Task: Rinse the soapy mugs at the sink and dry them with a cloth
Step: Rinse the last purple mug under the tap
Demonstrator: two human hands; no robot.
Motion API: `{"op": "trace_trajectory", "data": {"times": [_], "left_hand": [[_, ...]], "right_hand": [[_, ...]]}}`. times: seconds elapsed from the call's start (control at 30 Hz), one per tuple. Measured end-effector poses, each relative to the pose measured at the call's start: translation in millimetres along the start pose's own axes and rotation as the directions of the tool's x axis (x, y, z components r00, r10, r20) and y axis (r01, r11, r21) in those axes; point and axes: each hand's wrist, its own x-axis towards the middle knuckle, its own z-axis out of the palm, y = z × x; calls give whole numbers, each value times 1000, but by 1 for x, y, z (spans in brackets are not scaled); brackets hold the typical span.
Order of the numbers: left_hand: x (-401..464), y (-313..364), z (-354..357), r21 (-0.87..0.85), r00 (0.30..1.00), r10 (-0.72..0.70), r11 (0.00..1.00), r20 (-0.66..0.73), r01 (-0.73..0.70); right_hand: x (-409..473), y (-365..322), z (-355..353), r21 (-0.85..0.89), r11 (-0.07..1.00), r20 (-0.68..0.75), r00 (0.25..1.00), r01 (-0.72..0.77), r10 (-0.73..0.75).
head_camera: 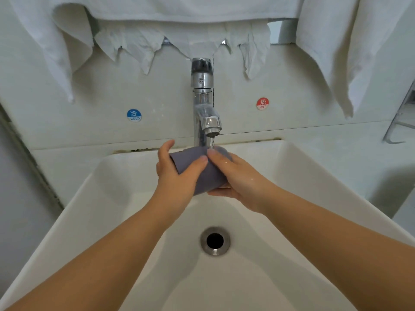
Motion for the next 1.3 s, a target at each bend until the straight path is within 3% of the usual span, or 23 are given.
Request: {"op": "trace_trajectory", "data": {"times": [0.23,0.37,0.47,0.67,0.8,0.9,1.0,1.17,1.3], "left_hand": [[7,11,-10,-62,968,-241,967,69,246],[4,15,-15,-146,932,-349,921,100,361],[4,13,-16,-83,956,-276,955,98,284],[-7,11,-3,143,997,4,990,79,-16],[-5,13,-8,138,992,-68,989,105,53],[2,18,-23,222,952,-153,971,266,94],[7,20,-34,378,895,-179,926,409,12],[8,23,-38,478,811,-209,873,546,-97],[9,22,-40,504,830,-155,847,536,-167]], "right_hand": [[1,7,0,21,999,-22,999,39,-39],[2,4,-3,55,998,94,995,15,-21],[3,3,-7,60,998,109,994,5,-11],[-1,-4,-2,166,977,-122,980,-136,157],[-4,-5,-3,135,982,-90,985,-136,148],[-4,-6,-4,46,996,-12,997,-72,72],[-3,-7,-3,-15,999,-33,999,-35,34],[0,-7,-1,-100,987,-174,979,-129,111],[0,-7,-3,-30,998,-81,996,-51,48]]}}
